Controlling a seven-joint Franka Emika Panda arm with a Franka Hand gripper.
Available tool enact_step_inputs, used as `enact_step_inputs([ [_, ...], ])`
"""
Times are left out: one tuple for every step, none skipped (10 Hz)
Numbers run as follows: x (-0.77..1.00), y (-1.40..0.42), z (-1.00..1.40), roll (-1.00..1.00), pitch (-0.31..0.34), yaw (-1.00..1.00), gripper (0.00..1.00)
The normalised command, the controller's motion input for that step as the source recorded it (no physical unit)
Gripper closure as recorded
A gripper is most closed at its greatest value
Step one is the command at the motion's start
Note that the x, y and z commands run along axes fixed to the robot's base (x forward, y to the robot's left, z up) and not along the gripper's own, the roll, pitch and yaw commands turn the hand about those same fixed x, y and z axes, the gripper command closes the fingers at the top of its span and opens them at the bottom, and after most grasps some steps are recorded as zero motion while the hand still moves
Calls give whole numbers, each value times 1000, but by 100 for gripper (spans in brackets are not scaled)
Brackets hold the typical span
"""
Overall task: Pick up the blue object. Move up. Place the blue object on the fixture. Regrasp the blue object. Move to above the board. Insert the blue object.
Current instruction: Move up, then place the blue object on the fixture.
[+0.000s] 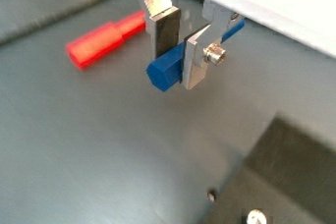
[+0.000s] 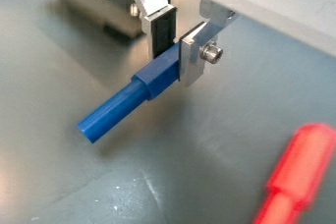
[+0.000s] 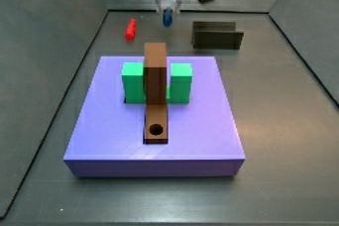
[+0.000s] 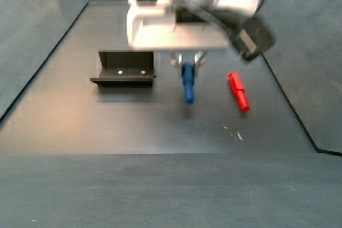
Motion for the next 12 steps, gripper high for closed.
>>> enact_step_inputs([
  [-52,-8,267,29,11,2,100],
  [0,0,-26,26,0,0,100],
  [586,-3,0,-226,214,-89,100],
  [680,-11,114,-911,0,-309,100],
  [580,-54,260,-1000,0,-277,100],
  [563,-54,309,-1000,-6,-266,100],
  [657,0,194,-1000,0,-271,100],
  [660,-6,211,-1000,0,-257,100],
  [706,-9,183,-1000,0,-223,100],
  [794,-9,86,-1000,0,-166,100],
  [814,-17,37,-1000,6,-131,100],
  [820,-49,11,-1000,86,-74,100],
])
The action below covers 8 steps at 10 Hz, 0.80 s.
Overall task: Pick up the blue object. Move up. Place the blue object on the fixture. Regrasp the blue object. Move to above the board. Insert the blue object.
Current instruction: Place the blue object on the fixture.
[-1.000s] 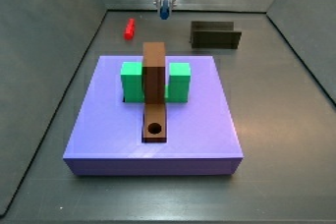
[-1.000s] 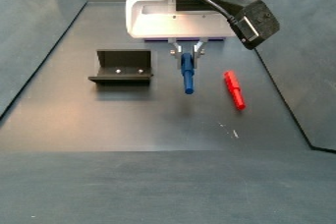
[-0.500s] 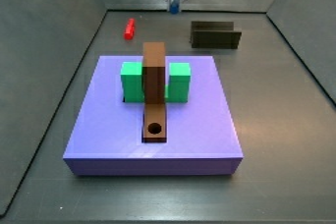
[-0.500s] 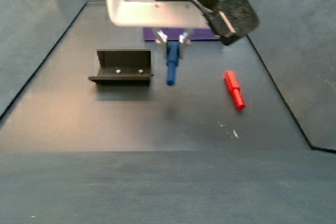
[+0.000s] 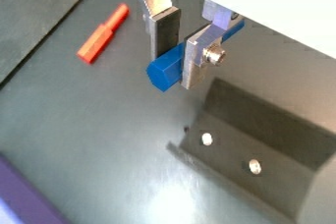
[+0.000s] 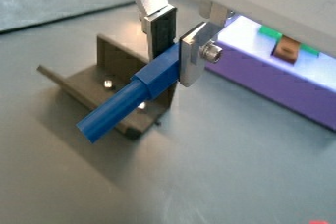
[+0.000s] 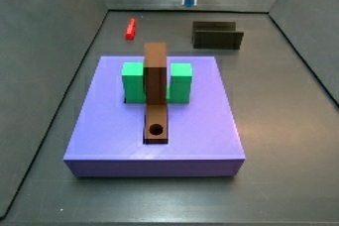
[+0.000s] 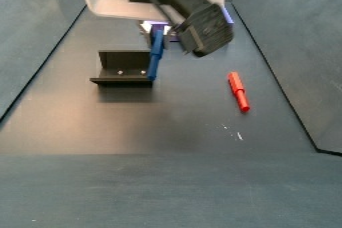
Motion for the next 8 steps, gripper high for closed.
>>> enact_step_inputs([
  [871,-126,97,-934,209,-74,100],
  [849,-191,217,-940,266,-11,100],
  [826,-211,251,-954,294,0,100],
  [797,-274,280,-889,346,0,100],
  [769,-363,260,-763,414,14,100],
  [789,-406,203,-714,420,0,100],
  [583,-23,-46,-20,160,0,100],
  [160,0,-346,0,-17,0,100],
])
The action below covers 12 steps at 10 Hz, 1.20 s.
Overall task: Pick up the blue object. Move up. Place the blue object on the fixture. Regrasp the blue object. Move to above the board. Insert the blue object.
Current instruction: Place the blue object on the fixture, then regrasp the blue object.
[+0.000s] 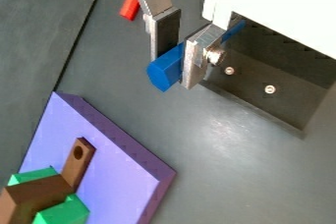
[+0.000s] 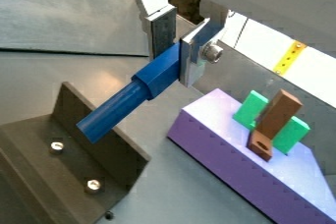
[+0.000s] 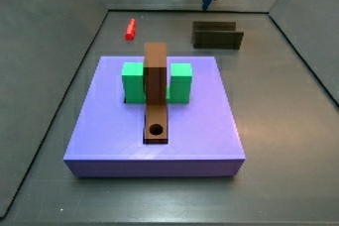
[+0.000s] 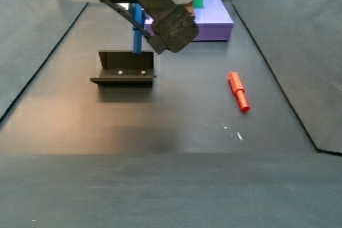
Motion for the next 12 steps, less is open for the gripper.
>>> enact_step_inputs([
  [443,0,-809,0,-243,0,100],
  [471,-9,-643,-29,-163,0,100],
  [300,0,-423,0,-60,0,100],
  [183,0,-394,0,-63,0,100],
  [114,11,-400,0,-60,0,100],
  [0,9,-254,0,-40,0,100],
  [0,14,-274,0,-34,-14,100],
  [0,0,0,0,0,0,100],
  [0,0,0,0,0,0,0],
  [-283,-349,791,926,-309,-31,0],
  [-266,-320,849,874,-300,-89,0],
  [-203,-297,866,854,-297,-114,0],
])
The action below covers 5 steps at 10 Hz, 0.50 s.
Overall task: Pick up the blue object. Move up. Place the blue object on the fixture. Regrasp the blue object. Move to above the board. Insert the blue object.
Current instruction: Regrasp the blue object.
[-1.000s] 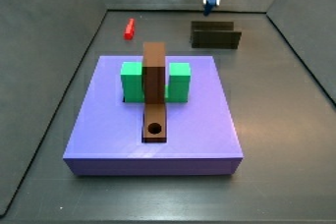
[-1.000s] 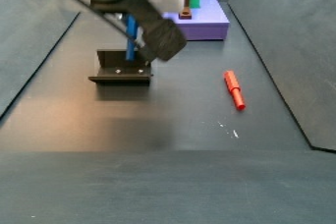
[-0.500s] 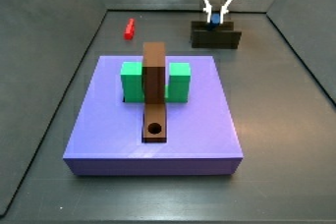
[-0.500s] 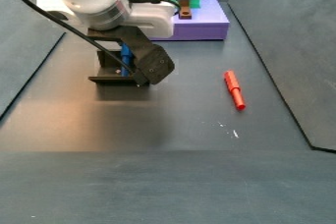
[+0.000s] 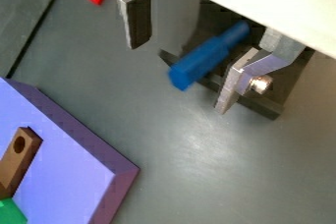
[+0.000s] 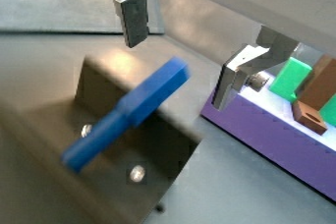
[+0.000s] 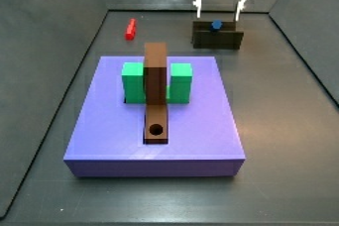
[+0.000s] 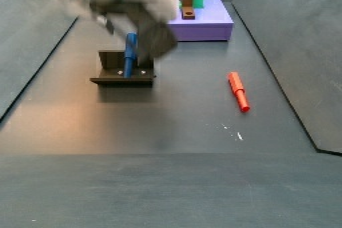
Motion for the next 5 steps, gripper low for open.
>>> enact_step_inputs([
  [43,-263,680,949,-406,-111,0],
  [220,-163,371,1000,-529,-54,0],
  [311,-86,203,1000,-543,0,0],
  [277,-57,160,1000,-520,0,0],
  [197,-31,120,1000,-469,0,0],
])
